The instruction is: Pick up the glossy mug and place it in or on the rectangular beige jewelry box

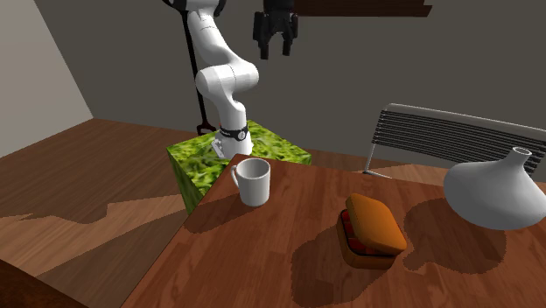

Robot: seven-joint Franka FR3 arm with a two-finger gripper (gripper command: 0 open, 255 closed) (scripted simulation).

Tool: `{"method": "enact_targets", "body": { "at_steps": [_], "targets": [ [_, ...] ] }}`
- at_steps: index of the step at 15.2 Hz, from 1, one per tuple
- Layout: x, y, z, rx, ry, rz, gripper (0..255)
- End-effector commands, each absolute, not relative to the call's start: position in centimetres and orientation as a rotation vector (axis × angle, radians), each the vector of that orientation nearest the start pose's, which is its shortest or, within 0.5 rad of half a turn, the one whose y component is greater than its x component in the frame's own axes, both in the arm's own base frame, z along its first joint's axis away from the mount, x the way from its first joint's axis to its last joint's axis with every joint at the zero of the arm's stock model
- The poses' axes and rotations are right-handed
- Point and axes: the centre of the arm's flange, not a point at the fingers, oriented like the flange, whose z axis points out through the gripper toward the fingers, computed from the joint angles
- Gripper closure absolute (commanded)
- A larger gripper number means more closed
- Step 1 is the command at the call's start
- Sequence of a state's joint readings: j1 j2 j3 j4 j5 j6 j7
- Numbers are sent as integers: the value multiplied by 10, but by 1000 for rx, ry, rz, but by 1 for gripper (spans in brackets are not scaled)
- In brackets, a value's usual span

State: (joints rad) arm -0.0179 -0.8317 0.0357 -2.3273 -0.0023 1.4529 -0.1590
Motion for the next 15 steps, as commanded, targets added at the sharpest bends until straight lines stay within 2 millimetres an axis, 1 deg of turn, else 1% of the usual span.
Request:
{"method": "enact_targets", "body": {
  "at_steps": [1,15],
  "targets": [
    [282,9,607,-3155,-260,72,0],
    [354,-78,463,-3172,-347,68,0]
  ]
}}
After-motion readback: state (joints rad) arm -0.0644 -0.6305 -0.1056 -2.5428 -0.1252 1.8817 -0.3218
